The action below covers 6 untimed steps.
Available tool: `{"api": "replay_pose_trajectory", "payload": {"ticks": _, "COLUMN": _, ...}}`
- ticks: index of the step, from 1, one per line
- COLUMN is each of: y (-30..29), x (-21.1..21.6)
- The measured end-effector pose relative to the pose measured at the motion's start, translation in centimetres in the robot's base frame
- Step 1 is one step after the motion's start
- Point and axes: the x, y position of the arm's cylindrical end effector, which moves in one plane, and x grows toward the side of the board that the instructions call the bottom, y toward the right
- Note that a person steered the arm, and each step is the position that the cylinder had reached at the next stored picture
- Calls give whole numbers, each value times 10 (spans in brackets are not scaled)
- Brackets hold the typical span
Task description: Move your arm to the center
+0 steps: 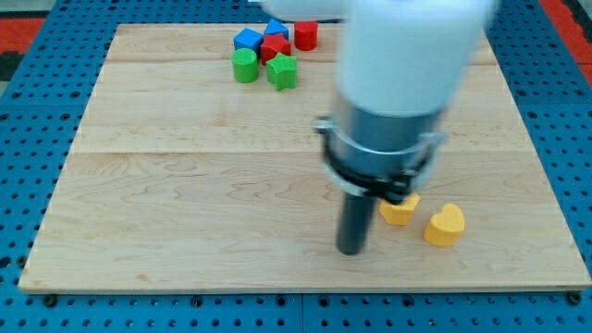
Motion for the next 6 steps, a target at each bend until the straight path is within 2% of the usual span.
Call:
{"api": "replay_pose_trajectory", "payload": {"ticks": 1, "y": 48, "x": -31}}
{"api": "replay_pose_trajectory", "payload": {"ticks": 2, "y": 65, "x": -32}}
{"api": "replay_pose_trajectory", "payload": {"ticks": 3, "y": 5, "x": -36}}
{"api": "replay_pose_trajectory", "payload": {"ticks": 5, "y": -30, "x": -116}}
{"api": "replay_pose_trajectory", "payload": {"ticks": 6, "y": -43, "x": -130}}
